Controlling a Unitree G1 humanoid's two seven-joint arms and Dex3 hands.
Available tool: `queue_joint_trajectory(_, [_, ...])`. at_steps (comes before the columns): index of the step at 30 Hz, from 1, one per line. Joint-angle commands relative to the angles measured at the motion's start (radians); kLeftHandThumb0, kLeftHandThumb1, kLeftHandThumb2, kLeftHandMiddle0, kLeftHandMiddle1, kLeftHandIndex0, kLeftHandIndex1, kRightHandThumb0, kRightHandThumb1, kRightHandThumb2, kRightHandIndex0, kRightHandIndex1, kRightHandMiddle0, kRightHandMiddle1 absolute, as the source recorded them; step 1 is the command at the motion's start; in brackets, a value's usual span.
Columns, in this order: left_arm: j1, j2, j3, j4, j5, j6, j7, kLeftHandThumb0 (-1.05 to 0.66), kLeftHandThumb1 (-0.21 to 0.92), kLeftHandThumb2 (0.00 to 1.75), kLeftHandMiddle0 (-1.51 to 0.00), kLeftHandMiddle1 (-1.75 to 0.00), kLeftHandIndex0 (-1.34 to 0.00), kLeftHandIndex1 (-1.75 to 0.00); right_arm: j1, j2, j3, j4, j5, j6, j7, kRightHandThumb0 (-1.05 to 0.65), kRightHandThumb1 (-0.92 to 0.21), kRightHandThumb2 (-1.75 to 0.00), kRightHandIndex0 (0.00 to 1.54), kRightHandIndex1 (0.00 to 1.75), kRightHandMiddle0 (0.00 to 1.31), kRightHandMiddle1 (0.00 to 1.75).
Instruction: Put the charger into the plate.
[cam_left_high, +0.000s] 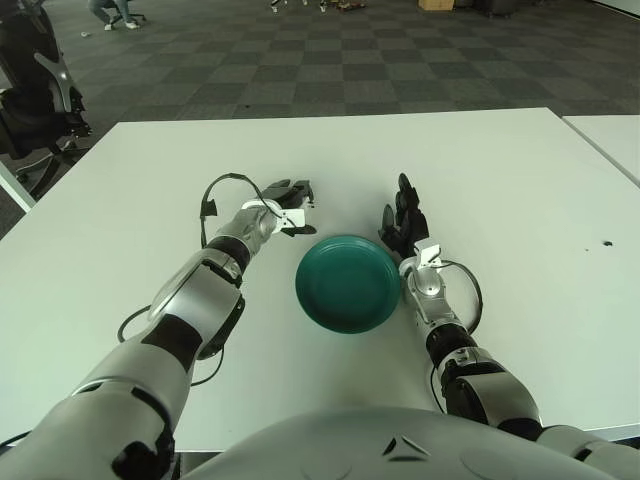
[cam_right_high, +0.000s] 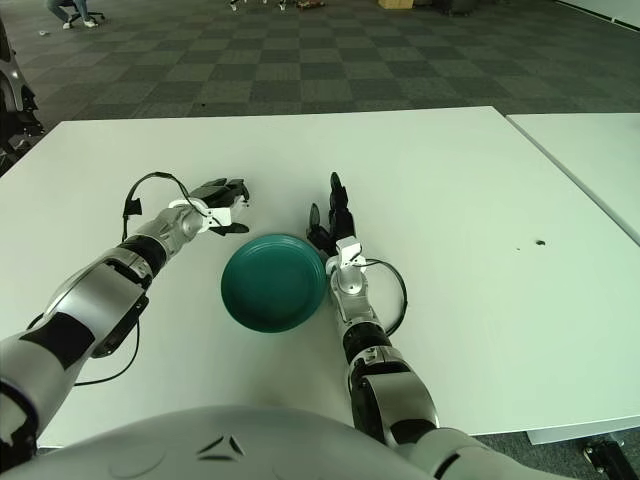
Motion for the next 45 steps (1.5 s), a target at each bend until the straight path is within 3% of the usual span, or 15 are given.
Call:
queue_joint_trajectory(1, [0.175, -0.027, -0.084, 0.078, 0.090, 0.081, 0.065, -0.69, 0.78, 0.38, -0.21, -0.43, -0.18, -1.36, 0.311, -0.084, -0.087, 0.161, 0.066, 0.091, 0.001, -0.85, -0.92, -0.79, 0.00, 0.00, 0.02, 0.01])
queue_joint_trajectory(4, [0.186, -0.028, -0.098, 0.079, 0.095, 0.080, 0.120, -0.59, 0.68, 0.57, -0.12, -0.83, -0.17, -1.49, 0.324, -0.082, -0.096, 0.138, 0.067, 0.111, -0.013, -0.84, -0.92, -0.78, 0.00, 0.00, 0.03, 0.02])
queue_joint_trajectory(5, [0.188, -0.029, -0.102, 0.079, 0.096, 0.080, 0.131, -0.52, 0.69, 0.62, -0.10, -0.94, -0.25, -1.55, 0.327, -0.086, -0.099, 0.134, 0.068, 0.115, -0.013, -0.83, -0.92, -0.78, 0.00, 0.00, 0.03, 0.02])
queue_joint_trajectory(8, [0.198, -0.022, -0.116, 0.081, 0.103, 0.081, 0.174, -0.43, 0.70, 0.70, -0.09, -1.10, -0.35, -1.62, 0.333, -0.099, -0.107, 0.120, 0.068, 0.125, -0.015, -0.82, -0.92, -0.78, 0.00, 0.00, 0.03, 0.03])
queue_joint_trajectory(16, [0.209, -0.022, -0.146, 0.083, 0.128, 0.092, 0.280, -0.40, 0.61, 0.91, -0.14, -1.40, -0.40, -1.72, 0.342, -0.124, -0.133, 0.079, 0.084, 0.144, 0.008, -0.82, -0.92, -0.76, 0.00, 0.00, 0.03, 0.04])
queue_joint_trajectory(17, [0.210, -0.020, -0.148, 0.083, 0.128, 0.093, 0.289, -0.26, 0.61, 0.91, -0.19, -1.46, -0.41, -1.73, 0.343, -0.129, -0.137, 0.075, 0.086, 0.140, 0.012, -0.82, -0.92, -0.76, 0.00, 0.00, 0.03, 0.04])
queue_joint_trajectory(18, [0.215, -0.018, -0.149, 0.084, 0.130, 0.095, 0.306, -0.20, 0.61, 0.91, -0.21, -1.48, -0.41, -1.73, 0.346, -0.135, -0.140, 0.072, 0.083, 0.129, 0.011, -0.82, -0.92, -0.76, 0.00, 0.00, 0.03, 0.05])
queue_joint_trajectory(22, [0.237, -0.016, -0.158, 0.086, 0.138, 0.105, 0.363, -0.04, 0.44, 1.08, -0.49, -1.45, -0.49, -1.74, 0.353, -0.153, -0.152, 0.063, 0.080, 0.092, 0.010, -0.82, -0.92, -0.75, 0.00, 0.00, 0.01, 0.17])
queue_joint_trajectory(26, [0.233, -0.044, -0.145, 0.082, 0.124, 0.105, 0.429, -0.01, 0.23, 1.29, -0.72, -1.36, -0.62, -1.75, 0.355, -0.158, -0.168, 0.066, 0.074, 0.049, -0.029, -0.82, -0.92, -0.73, 0.00, 0.00, 0.00, 0.29])
queue_joint_trajectory(29, [0.236, -0.047, -0.139, 0.083, 0.119, 0.100, 0.448, 0.00, 0.14, 1.38, -0.79, -1.33, -0.68, -1.75, 0.352, -0.160, -0.173, 0.070, 0.068, 0.046, -0.046, -0.82, -0.92, -0.72, 0.01, 0.00, 0.00, 0.35])
queue_joint_trajectory(38, [0.216, -0.052, -0.114, 0.077, 0.098, 0.080, 0.529, 0.00, 0.03, 1.51, -0.88, -1.32, -0.76, -1.75, 0.326, -0.163, -0.184, 0.095, 0.082, 0.067, -0.050, -0.81, -0.92, -0.70, 0.07, 0.03, 0.00, 0.48])
queue_joint_trajectory(45, [0.171, -0.033, -0.037, 0.068, 0.034, 0.021, 0.582, 0.00, 0.01, 1.53, -0.92, -1.33, -0.73, -1.75, 0.313, -0.156, -0.172, 0.116, 0.078, 0.061, -0.034, -0.79, -0.92, -0.71, 0.09, 0.03, 0.00, 0.47])
